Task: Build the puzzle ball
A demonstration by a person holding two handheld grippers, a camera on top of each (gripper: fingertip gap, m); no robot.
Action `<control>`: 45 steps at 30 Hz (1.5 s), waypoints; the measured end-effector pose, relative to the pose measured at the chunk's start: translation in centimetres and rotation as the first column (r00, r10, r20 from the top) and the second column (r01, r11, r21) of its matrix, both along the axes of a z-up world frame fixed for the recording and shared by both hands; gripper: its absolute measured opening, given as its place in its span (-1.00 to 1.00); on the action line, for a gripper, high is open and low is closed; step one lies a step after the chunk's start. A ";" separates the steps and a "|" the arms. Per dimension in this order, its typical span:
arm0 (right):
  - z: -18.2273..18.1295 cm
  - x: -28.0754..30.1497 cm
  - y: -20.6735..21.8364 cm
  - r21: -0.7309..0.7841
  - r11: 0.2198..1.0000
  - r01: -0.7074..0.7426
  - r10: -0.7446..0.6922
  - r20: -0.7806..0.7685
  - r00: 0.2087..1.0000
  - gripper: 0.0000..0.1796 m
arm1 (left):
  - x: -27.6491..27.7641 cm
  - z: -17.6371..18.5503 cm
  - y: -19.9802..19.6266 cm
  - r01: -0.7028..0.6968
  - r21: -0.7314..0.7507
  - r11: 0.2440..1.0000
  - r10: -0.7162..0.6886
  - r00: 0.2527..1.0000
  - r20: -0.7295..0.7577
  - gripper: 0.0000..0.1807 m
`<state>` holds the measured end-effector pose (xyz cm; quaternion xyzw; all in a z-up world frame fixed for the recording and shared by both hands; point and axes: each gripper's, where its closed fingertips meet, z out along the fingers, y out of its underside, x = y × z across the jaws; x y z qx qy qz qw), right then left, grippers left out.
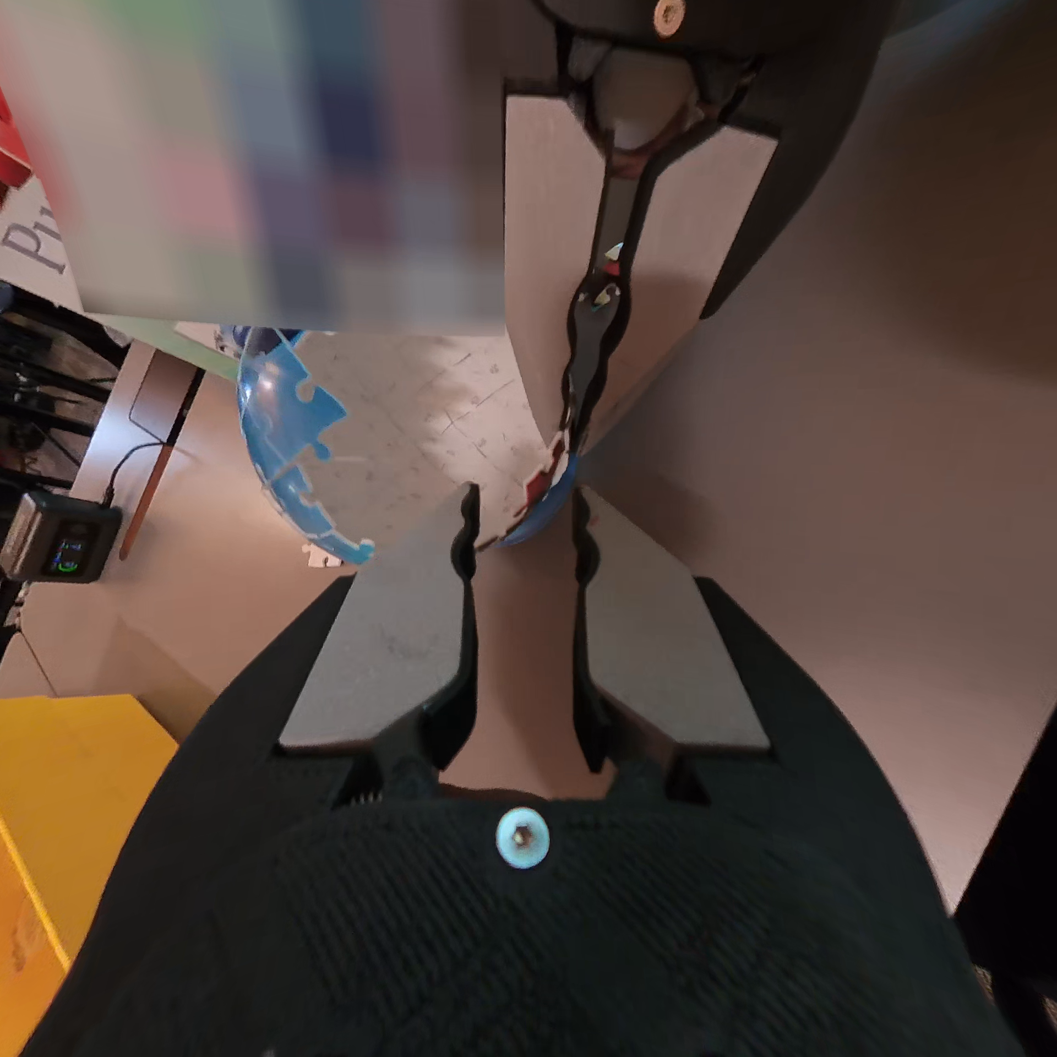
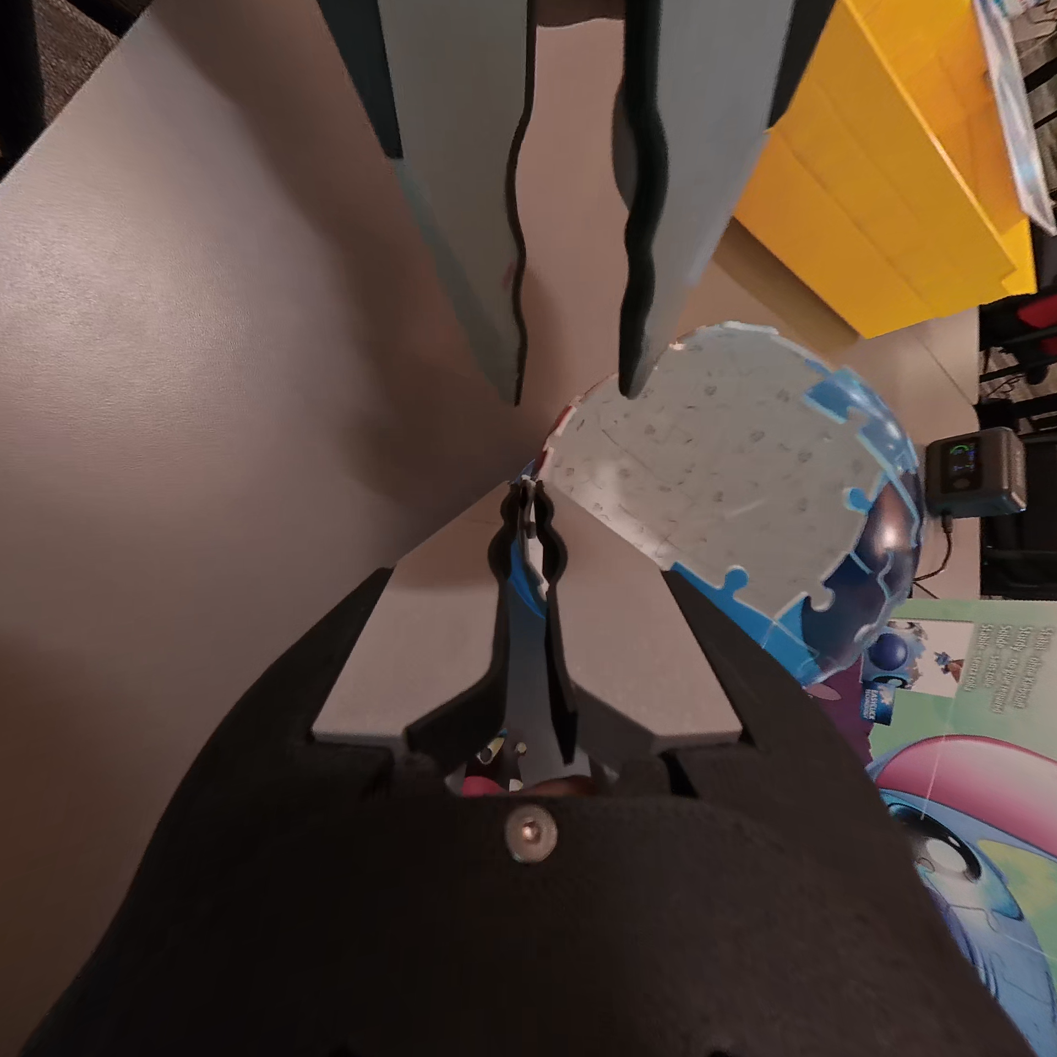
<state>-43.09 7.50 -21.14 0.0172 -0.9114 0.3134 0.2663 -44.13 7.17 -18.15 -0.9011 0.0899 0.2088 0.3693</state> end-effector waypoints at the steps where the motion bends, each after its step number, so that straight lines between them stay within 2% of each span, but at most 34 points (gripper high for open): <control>1: 0.0 -0.1 0.0 0.002 1.000 -0.001 0.001 0.002 1.000 -0.98 | 0.0 0.0 0.2 0.013 -0.002 1.000 -0.013 1.000 0.000 -0.67; 7: -0.4 -0.4 0.4 0.089 0.996 0.003 0.004 -0.083 0.997 -0.97 | 0.0 -1.9 0.8 0.049 -0.082 0.995 -0.052 0.998 -0.033 -0.68; 12: -1.0 -0.8 0.2 0.129 0.992 0.016 0.007 -0.178 0.984 -0.97 | -1.0 -3.8 1.4 0.020 -0.105 0.994 -0.033 0.992 -0.119 -0.83; 14: -1.3 -1.0 0.5 0.155 0.987 0.039 -0.005 -0.215 0.977 -0.97 | -1.6 -3.9 1.6 0.008 -0.062 0.998 -0.018 0.988 -0.152 -0.93; 18: -1.6 -1.2 0.8 0.209 0.975 0.080 -0.007 -0.329 0.944 -0.94 | -1.7 -4.3 2.2 0.017 0.041 0.999 -0.009 0.986 -0.167 -0.94; 24: -1.3 -1.1 1.5 0.161 0.979 0.126 -0.068 -0.320 0.945 -0.91 | -1.9 -4.8 2.2 0.038 0.078 0.996 -0.012 0.951 -0.309 -0.95; 29: -2.0 -0.9 1.8 0.188 0.971 0.146 -0.074 -0.345 0.936 -0.89 | -2.8 -5.7 2.3 0.045 0.014 0.999 -0.035 0.899 -0.437 -0.97; 33: -2.1 -1.3 2.3 0.181 0.966 0.186 -0.106 -0.379 0.919 -0.90 | -3.1 -5.9 2.7 0.055 -0.009 0.998 -0.053 0.884 -0.465 -0.97; 37: -1.9 -1.3 2.4 0.141 0.973 0.181 -0.126 -0.331 0.935 -0.89 | -3.7 -5.9 3.0 0.038 -0.020 0.999 -0.043 0.874 -0.484 -0.97; 43: -1.6 -1.5 2.6 0.108 0.973 0.203 -0.163 -0.297 0.941 -0.88 | -3.9 -5.8 2.7 0.042 -0.043 0.998 -0.059 0.811 -0.582 -0.95; 45: -1.9 -1.8 2.3 0.117 0.969 0.217 -0.174 -0.300 0.938 -0.88 | -3.7 -5.9 2.6 0.046 -0.041 0.998 -0.061 0.825 -0.561 -0.94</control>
